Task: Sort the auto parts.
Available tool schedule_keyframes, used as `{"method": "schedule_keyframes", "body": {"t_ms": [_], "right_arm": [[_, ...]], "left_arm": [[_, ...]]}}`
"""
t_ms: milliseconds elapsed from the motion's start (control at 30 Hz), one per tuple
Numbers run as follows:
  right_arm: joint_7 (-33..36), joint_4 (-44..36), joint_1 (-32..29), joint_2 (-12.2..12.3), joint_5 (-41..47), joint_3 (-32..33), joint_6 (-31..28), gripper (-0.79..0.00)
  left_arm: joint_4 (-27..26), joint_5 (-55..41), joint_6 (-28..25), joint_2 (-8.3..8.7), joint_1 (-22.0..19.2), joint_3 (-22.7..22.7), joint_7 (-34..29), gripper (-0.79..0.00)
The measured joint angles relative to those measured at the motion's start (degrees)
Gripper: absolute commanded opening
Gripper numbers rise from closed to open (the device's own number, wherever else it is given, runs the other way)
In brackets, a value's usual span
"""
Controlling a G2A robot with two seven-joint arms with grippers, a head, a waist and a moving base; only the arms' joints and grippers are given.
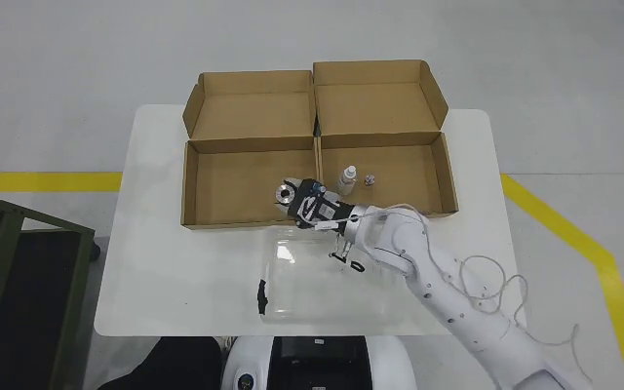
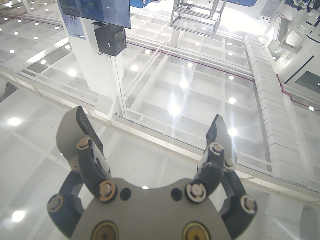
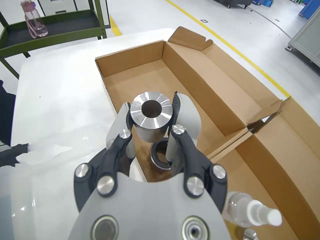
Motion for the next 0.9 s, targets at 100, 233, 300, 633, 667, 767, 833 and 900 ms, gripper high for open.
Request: {"method": "schedule_keyframes", "body": {"t_ms": [100,233,300,633,667,767,833,900], "right_arm": [[0.83,3.35,2.61,-1.24,0.74,-2.39,0.56,-0.785],[2.49,7.03,5.85,-2.92,0.26,-5.45,1.64,-0.785],[3.46,8.23,7.13,-3.6,-0.05,-6.55,1.96,-0.785],[8.35,13.96,12.22,-6.85,0.49,-10.69,1.5,-0.785],[8.99,14.71,12.78,-7.24,0.67,-11.08,1.44,-0.785],[10.42,16.78,14.09,-8.21,1.32,-11.96,1.09,-0.785],[10.99,18.04,14.73,-8.79,1.71,-12.51,0.78,-0.785],[11.47,19.36,15.4,-9.44,2.13,-13.08,0.35,-0.785]], "left_arm": [[0.0,0.0,0.0,0.0,0.0,0.0,0.0,0.0],[0.0,0.0,0.0,0.0,0.0,0.0,0.0,0.0],[0.0,0.0,0.0,0.0,0.0,0.0,0.0,0.0],[0.0,0.0,0.0,0.0,0.0,0.0,0.0,0.0],[0.0,0.0,0.0,0.0,0.0,0.0,0.0,0.0],[0.0,0.0,0.0,0.0,0.0,0.0,0.0,0.0],[0.0,0.0,0.0,0.0,0.0,0.0,0.0,0.0],[0.0,0.0,0.0,0.0,0.0,0.0,0.0,0.0]]}}
